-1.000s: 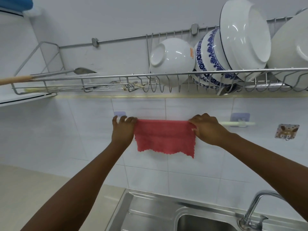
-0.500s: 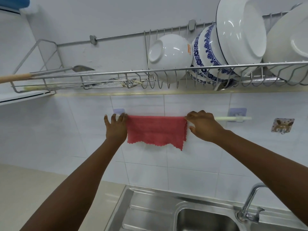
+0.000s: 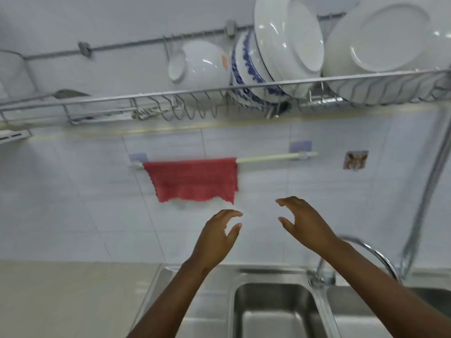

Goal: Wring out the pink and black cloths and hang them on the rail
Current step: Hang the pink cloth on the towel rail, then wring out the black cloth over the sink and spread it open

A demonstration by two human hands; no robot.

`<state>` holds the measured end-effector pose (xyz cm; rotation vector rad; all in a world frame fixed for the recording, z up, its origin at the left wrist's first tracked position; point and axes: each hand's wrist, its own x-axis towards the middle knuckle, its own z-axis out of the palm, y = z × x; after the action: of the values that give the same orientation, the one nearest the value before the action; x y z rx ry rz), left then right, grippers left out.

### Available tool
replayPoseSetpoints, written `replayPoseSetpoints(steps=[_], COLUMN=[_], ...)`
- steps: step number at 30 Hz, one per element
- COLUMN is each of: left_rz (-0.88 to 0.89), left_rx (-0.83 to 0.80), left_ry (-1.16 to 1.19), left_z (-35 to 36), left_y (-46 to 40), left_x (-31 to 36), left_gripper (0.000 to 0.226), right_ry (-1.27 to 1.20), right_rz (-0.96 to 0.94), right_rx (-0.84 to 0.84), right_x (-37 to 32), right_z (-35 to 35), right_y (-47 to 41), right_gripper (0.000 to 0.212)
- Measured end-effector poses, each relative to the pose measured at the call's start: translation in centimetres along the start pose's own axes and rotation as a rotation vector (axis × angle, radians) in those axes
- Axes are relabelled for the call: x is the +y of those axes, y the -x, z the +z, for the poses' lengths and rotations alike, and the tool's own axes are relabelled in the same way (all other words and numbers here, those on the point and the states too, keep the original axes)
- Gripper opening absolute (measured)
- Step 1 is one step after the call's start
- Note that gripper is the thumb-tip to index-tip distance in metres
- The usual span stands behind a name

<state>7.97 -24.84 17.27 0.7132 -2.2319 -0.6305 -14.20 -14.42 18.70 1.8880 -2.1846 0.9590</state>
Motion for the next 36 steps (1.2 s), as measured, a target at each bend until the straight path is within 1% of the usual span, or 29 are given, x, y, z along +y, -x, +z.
replayPoseSetpoints(steps=[4,8,10,15,19,21,23,25,30,31,36], left_rz=[-0.150,-0.210,-0.229,-0.276,-0.345,-0.358,-0.382,-0.410,-0.447,-0.459,-0.503], left_rx=[-0.102,-0.205,-0.261,-0.431,-0.553,-0.593,-0.597,-0.584,-0.554,-0.547,-0.527], left_ry=[0.149,0.204,0.210,0.167,0.138,0.130,0.107,0.082,0.055,0.066,0.145], left_z=[6.2,12.7,15.7,21.8,24.8,25.6,26.1,26.4,26.7,26.7,26.6], left_y=[3.8,7.3,8.9,12.9,15.7,16.5,16.8,17.1,17.9,18.1,19.2], left_x=[2.5,4.0,4.2,3.7,3.2,2.8,2.3,1.7,0.6,0.5,-0.1], left_gripper=[0.026,0.028,0.028,0.030,0.032,0.033,0.032,0.031,0.028,0.028,0.027], right_ry=[-0.026,-0.067,-0.076,-0.062,-0.037,-0.002,0.030,0.053,0.024,0.024,0.001], right_rz=[0.146,0.290,0.336,0.444,0.506,0.500,0.495,0.500,0.494,0.493,0.535], right_rx=[-0.074,-0.127,-0.159,-0.290,-0.427,-0.486,-0.527,-0.564,-0.626,-0.635,-0.597], right_x=[3.3,6.0,7.2,10.3,12.4,13.1,13.7,14.4,15.8,16.2,17.0], right_z=[0.3,0.5,0.9,3.5,6.5,7.6,8.7,10.0,13.3,13.9,15.5], right_y=[7.6,14.2,17.0,22.9,25.8,26.4,26.6,26.8,26.7,26.7,26.8], right_gripper=[0.043,0.041,0.039,0.044,0.043,0.037,0.033,0.035,0.051,0.051,0.034])
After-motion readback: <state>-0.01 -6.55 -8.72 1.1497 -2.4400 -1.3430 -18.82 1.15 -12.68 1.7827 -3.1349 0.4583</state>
